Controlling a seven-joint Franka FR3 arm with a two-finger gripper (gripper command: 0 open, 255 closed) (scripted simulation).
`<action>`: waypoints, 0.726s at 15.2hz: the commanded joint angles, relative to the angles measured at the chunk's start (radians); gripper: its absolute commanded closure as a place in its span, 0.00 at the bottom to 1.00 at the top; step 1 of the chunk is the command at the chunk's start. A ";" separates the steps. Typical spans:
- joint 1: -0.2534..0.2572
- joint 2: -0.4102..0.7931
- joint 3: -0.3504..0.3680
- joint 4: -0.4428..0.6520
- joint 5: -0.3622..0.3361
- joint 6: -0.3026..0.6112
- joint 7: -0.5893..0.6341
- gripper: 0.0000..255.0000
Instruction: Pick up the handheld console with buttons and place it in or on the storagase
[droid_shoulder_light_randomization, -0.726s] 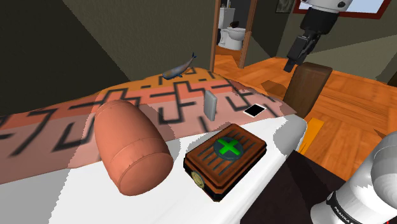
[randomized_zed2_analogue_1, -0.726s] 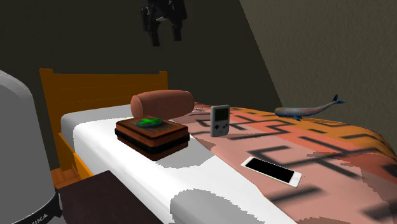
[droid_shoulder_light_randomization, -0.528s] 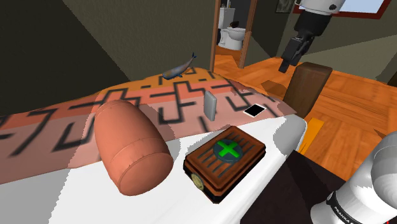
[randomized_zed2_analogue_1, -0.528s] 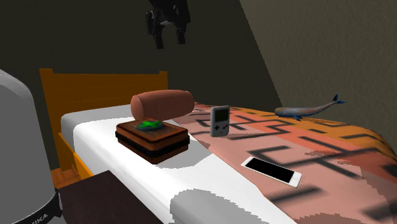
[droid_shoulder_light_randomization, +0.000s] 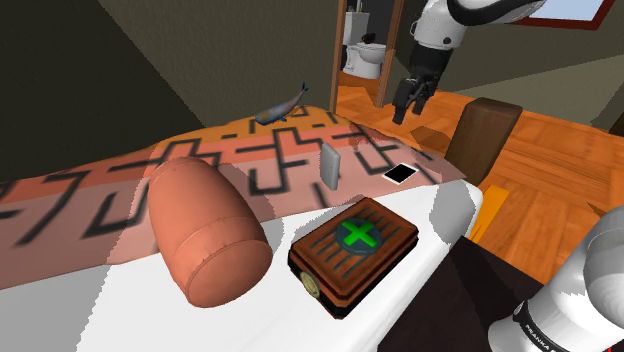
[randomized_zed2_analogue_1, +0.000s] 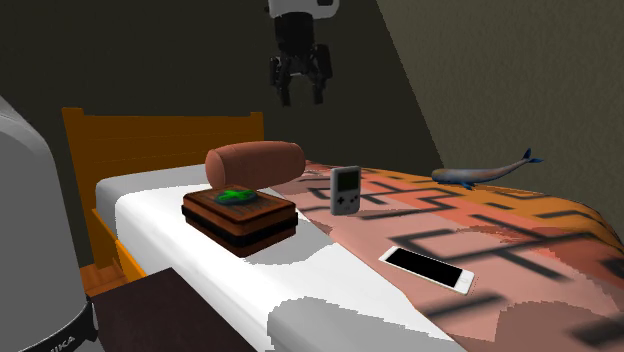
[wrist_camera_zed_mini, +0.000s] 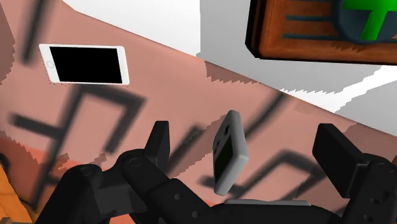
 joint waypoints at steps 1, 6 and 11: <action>0.003 0.078 0.001 0.040 0.006 0.030 0.005 0.00; 0.010 0.274 0.001 0.150 0.020 0.094 0.012 0.00; 0.013 0.474 0.003 0.293 0.036 0.129 0.017 0.00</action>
